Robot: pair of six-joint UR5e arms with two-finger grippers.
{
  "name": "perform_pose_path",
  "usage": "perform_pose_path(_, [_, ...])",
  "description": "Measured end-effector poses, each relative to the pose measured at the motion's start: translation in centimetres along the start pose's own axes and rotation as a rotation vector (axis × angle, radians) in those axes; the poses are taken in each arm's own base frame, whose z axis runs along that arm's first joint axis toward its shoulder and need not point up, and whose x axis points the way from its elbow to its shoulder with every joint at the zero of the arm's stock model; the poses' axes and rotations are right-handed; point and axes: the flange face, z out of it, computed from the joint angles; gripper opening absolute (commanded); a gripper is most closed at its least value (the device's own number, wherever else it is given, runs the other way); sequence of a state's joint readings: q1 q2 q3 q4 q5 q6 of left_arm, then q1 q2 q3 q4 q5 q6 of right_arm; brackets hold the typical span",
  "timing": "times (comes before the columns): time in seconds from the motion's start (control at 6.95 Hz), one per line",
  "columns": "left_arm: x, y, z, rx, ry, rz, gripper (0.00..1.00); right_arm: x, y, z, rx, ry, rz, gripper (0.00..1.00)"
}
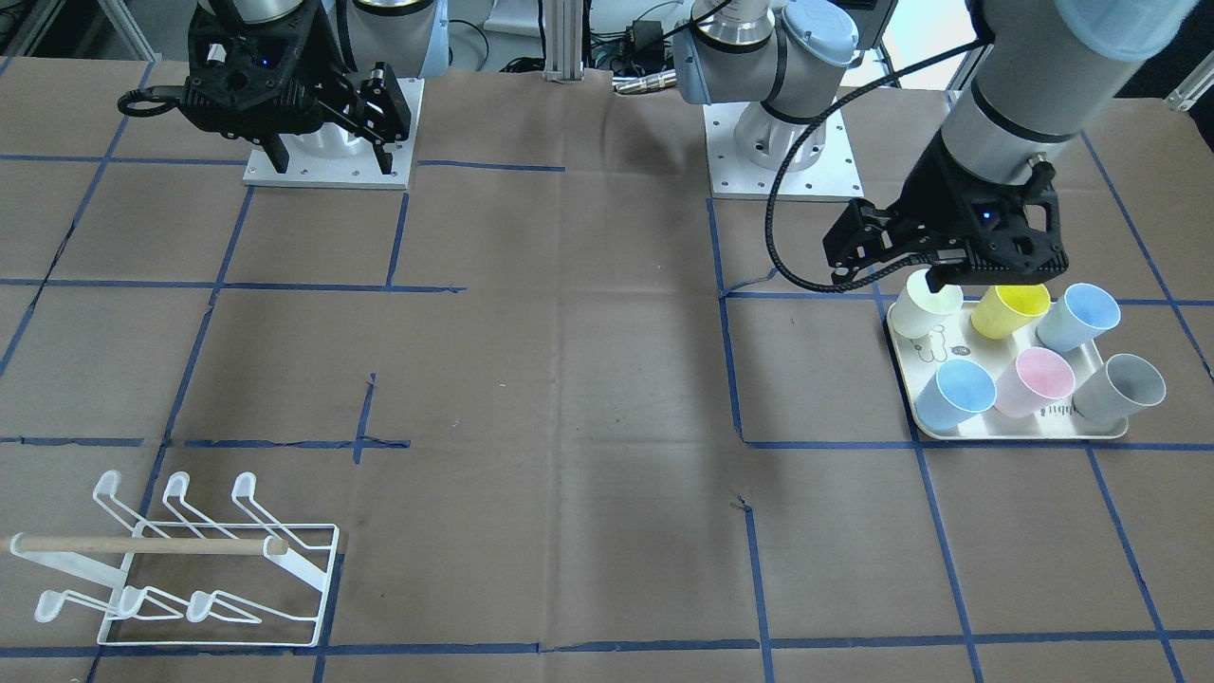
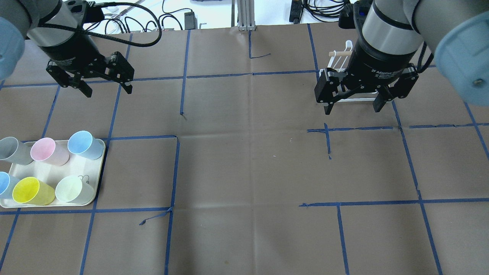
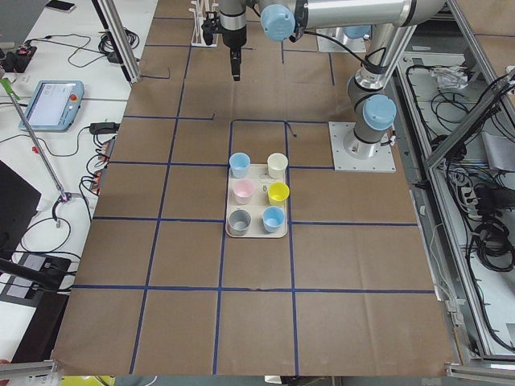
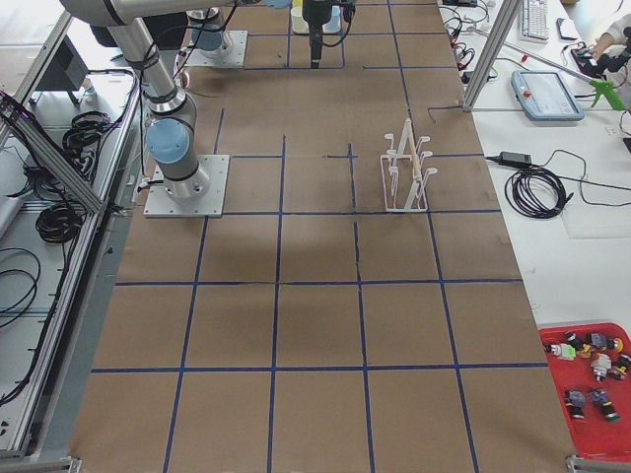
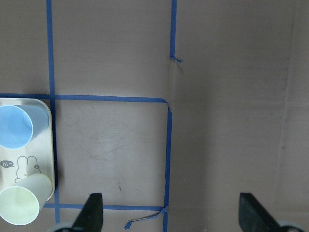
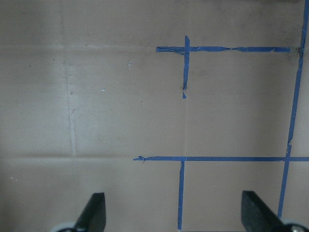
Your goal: Transfer IKEA cup to right arm and place on rack
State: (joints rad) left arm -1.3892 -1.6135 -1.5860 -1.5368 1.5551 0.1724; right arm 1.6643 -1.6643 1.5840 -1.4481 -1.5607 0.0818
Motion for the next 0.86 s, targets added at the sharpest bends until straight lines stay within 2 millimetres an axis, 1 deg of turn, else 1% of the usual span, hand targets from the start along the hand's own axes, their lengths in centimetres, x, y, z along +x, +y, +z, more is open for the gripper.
perform_pose_path(0.29, [-7.8, -0.1, 3.2, 0.015, -0.005, 0.057, 1.00, 0.0, 0.0, 0.0, -0.001, 0.000, 0.000, 1.00])
perform_pose_path(0.43, [-10.5, 0.2, 4.9, 0.029, -0.013, 0.070, 1.00, 0.0, 0.0, 0.1, -0.001, 0.000, 0.000, 1.00])
perform_pose_path(0.58, [-11.9, 0.5, 6.5, 0.037, -0.018, 0.076, 1.00, 0.0, 0.0, 0.1, -0.002, 0.000, 0.001, 1.00])
perform_pose_path(0.72, [-12.4, 0.6, 8.4, 0.037, -0.018, 0.074, 1.00, 0.0, 0.0, 0.2, -0.004, 0.000, 0.001, 1.00])
perform_pose_path(0.86, [-12.8, 0.2, 11.0, 0.034, -0.016, 0.067, 1.00, 0.0, 0.0, 0.2, -0.005, 0.000, 0.001, 1.00])
